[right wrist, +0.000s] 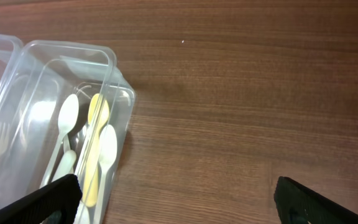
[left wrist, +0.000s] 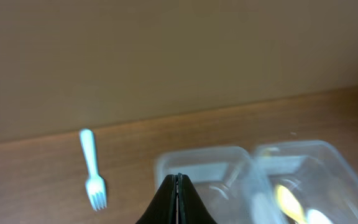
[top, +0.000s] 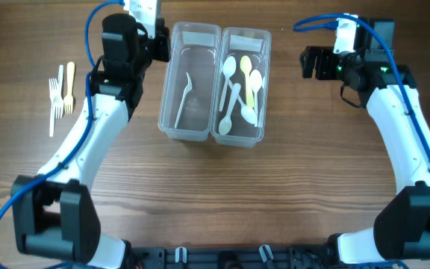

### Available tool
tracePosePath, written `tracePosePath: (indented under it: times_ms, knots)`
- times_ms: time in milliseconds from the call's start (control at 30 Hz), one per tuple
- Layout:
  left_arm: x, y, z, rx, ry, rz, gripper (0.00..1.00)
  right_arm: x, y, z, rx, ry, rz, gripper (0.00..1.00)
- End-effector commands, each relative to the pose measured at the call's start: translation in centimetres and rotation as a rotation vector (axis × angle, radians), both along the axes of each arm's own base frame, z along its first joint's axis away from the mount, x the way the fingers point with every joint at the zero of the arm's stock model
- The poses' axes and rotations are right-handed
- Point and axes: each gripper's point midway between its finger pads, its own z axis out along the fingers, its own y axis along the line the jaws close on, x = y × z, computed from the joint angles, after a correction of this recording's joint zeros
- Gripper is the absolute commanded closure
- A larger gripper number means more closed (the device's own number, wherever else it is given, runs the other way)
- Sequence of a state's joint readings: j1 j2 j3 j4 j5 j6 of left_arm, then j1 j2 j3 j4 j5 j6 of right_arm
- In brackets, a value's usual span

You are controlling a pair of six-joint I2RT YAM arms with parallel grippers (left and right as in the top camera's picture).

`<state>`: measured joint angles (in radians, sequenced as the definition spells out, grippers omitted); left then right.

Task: Pack container
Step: 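Move the left gripper to the light-blue fork and grasp it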

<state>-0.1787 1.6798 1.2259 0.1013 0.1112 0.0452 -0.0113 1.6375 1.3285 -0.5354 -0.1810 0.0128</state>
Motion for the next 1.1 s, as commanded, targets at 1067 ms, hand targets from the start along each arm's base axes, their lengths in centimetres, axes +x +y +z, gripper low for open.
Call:
tracePosePath:
  times_ms: [1067]
  knots:
    - [15.0, 4.6, -11.9, -0.002, 0.033, -0.010, 0.96, 0.0, -0.1, 0.6, -0.014, -0.018, 0.002, 0.00]
